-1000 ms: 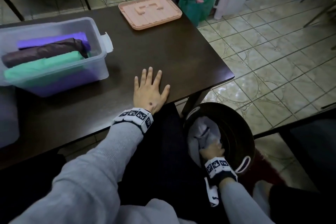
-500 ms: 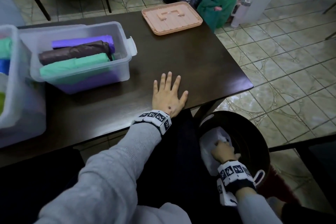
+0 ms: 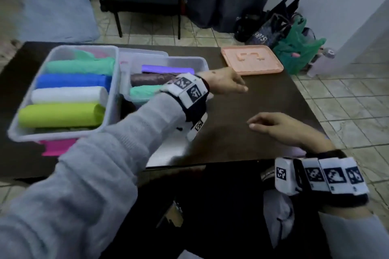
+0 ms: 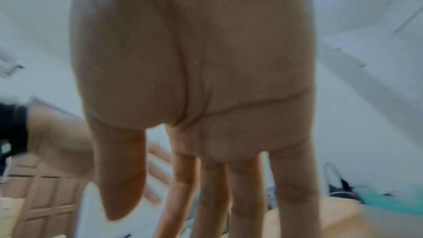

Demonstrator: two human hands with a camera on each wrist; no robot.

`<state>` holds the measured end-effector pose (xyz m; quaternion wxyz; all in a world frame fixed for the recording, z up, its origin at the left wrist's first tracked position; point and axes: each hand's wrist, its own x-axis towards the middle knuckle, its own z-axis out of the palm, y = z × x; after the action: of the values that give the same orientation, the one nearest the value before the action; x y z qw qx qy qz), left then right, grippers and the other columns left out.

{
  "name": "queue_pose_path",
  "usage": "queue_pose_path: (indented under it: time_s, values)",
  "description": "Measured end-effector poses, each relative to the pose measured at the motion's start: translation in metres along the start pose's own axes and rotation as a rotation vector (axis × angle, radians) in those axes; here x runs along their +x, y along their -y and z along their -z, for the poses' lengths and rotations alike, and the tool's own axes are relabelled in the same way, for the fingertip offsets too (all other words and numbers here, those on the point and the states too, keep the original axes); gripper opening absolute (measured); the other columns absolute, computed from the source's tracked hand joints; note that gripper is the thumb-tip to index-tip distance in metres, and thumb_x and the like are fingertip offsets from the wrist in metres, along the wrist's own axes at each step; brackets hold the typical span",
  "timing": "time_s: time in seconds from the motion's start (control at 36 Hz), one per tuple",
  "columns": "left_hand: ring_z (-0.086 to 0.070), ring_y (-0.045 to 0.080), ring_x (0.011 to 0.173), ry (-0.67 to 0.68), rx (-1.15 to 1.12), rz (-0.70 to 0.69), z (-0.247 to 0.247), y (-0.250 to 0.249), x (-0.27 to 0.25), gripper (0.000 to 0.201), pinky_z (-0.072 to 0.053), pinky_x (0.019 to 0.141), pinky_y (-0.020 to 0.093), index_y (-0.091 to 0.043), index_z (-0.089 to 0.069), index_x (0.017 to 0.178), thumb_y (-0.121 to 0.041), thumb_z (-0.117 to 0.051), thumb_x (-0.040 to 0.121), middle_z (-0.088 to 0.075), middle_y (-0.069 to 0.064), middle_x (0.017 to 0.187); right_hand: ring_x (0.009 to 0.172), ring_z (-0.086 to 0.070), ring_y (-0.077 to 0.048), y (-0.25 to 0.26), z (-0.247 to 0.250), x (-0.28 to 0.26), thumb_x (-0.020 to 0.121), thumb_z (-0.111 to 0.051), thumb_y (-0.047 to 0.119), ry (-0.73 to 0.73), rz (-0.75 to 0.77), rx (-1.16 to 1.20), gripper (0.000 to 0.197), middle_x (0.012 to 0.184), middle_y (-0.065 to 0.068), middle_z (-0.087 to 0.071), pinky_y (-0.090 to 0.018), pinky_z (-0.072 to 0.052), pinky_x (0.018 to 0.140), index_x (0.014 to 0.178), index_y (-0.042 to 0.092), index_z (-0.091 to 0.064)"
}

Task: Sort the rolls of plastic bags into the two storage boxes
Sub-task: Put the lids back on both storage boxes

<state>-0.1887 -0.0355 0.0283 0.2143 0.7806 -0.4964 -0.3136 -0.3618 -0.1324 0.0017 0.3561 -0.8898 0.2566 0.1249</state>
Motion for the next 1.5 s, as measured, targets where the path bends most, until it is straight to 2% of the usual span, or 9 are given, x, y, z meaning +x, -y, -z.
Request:
queue_pose_path:
  time_s: [0.14,0.36,0.5,0.69,0.89,1.11,1.25,1.39,1.5]
  values:
    - [-0.058,0.012,0.095,-0.274,-0.054,0.05,0.092,0.026,-0.035,0.034,-0.046,0.067,0.021,-0.02,-0.059,0.125,-0.035,-0.05,0.096,-0.06,-0.001,0.105,0.086,-0.059,-0.011,0.065,0.013,0.055,0.094,-0.056,0.026,0.027,0.112,-0.056,0.015,0.096,0.003,-0.063,-0.02,-0.041,0.066,0.107,0.023,-0.061]
    - [-0.061,0.019,0.096,-0.46,-0.012,0.398,0.197,0.125,-0.098,0.03,-0.047,0.076,0.03,-0.021,-0.061,0.12,-0.033,-0.051,0.094,-0.064,0.004,0.1,0.095,-0.061,-0.018,0.172,0.023,0.135,0.093,-0.057,0.024,0.048,0.344,-0.272,0.024,0.106,-0.003,-0.066,-0.032,-0.047,0.088,0.114,0.015,-0.063]
    - [-0.053,0.026,0.116,-0.418,0.177,0.641,0.219,0.185,-0.12,0.038,-0.038,0.101,0.034,-0.012,-0.059,0.126,-0.033,-0.053,0.094,-0.059,0.008,0.125,0.095,-0.061,-0.015,0.233,0.026,0.195,0.089,-0.06,0.021,0.065,0.467,-0.39,0.023,0.105,0.0,-0.066,-0.033,-0.049,0.091,0.111,0.018,-0.063]
    - [-0.062,0.023,0.086,-0.232,-0.087,0.807,0.232,0.253,-0.127,0.026,-0.052,0.078,0.031,-0.017,-0.068,0.111,-0.025,-0.068,0.086,-0.069,0.004,0.1,0.102,-0.056,-0.021,0.283,0.01,0.288,0.088,-0.059,0.009,0.028,0.518,-0.722,0.032,0.12,-0.008,-0.06,-0.026,-0.04,0.082,0.121,0.012,-0.06]
    - [-0.068,0.021,0.081,-0.139,-0.313,0.795,0.239,0.271,-0.113,0.023,-0.059,0.065,0.032,-0.016,-0.069,0.104,-0.018,-0.071,0.081,-0.072,0.008,0.099,0.117,-0.051,-0.028,0.285,-0.016,0.355,0.084,-0.07,0.017,0.113,0.42,-1.002,0.053,0.132,-0.008,-0.053,-0.033,-0.041,0.092,0.133,0.011,-0.05]
    - [-0.059,0.028,0.11,-0.059,-0.352,0.79,0.233,0.267,-0.089,0.029,-0.044,0.101,0.045,-0.025,-0.072,0.089,-0.029,-0.081,0.062,-0.064,0.013,0.115,0.114,-0.054,-0.027,0.264,-0.038,0.384,0.059,-0.087,0.038,0.178,0.276,-1.041,0.087,0.126,-0.006,-0.056,-0.035,-0.045,0.095,0.133,0.017,-0.048]
    - [-0.057,0.014,0.065,0.005,-0.215,0.779,0.234,0.262,-0.077,0.024,-0.048,0.09,0.036,-0.03,-0.072,0.098,-0.029,-0.078,0.074,-0.072,-0.004,0.078,0.105,-0.058,-0.029,0.254,-0.047,0.386,0.061,-0.087,0.03,0.19,0.259,-0.989,0.074,0.116,-0.009,-0.061,-0.035,-0.048,0.086,0.126,0.018,-0.053]
    - [-0.063,0.018,0.08,0.037,-0.209,0.803,0.232,0.261,-0.075,0.017,-0.048,0.097,0.042,-0.028,-0.074,0.089,-0.026,-0.078,0.073,-0.072,-0.006,0.07,0.099,-0.06,-0.03,0.247,-0.046,0.386,0.067,-0.084,0.02,0.147,0.244,-0.927,0.06,0.109,-0.012,-0.063,-0.032,-0.048,0.079,0.119,0.011,-0.054]
    - [-0.066,0.018,0.086,0.015,-0.205,0.784,0.23,0.263,-0.078,0.025,-0.054,0.084,0.037,-0.025,-0.075,0.096,-0.028,-0.078,0.071,-0.073,-0.007,0.075,0.101,-0.058,-0.029,0.256,-0.036,0.382,0.066,-0.084,0.025,0.194,0.187,-0.872,0.059,0.109,-0.011,-0.063,-0.033,-0.047,0.082,0.114,0.003,-0.059]
